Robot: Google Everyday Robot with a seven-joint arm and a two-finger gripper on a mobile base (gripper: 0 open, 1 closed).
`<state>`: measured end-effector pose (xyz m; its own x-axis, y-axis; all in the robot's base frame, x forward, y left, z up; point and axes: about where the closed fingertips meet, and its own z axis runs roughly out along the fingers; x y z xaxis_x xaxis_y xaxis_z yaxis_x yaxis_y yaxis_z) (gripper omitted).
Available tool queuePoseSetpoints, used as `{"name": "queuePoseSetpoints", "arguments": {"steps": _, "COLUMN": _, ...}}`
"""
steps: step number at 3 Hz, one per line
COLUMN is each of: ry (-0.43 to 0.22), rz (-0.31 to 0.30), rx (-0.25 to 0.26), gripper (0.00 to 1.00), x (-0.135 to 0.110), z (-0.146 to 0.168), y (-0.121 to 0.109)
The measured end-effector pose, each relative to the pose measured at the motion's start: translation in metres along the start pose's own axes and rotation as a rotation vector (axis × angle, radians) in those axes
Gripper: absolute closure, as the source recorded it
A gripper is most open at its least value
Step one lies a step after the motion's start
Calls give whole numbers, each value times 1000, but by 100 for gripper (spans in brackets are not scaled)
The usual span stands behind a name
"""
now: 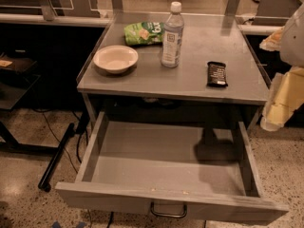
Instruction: Place rxbar chocolate into top drawer
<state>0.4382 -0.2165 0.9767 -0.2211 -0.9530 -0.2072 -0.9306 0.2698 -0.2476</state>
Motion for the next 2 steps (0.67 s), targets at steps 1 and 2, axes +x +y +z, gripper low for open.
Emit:
{"name": "queuePoseSetpoints", "arguments": {"steps": 1, "ry": 0, "rz": 0, "rx": 2, "gripper": 0, "x": 0, "z": 0, "y": 0}}
{"name": "queuePoseSetpoints", "arguments": {"steps": 2, "ry": 8, "rz": -9, "rx": 12, "gripper": 0, "x": -1, "z": 7, "y": -19}}
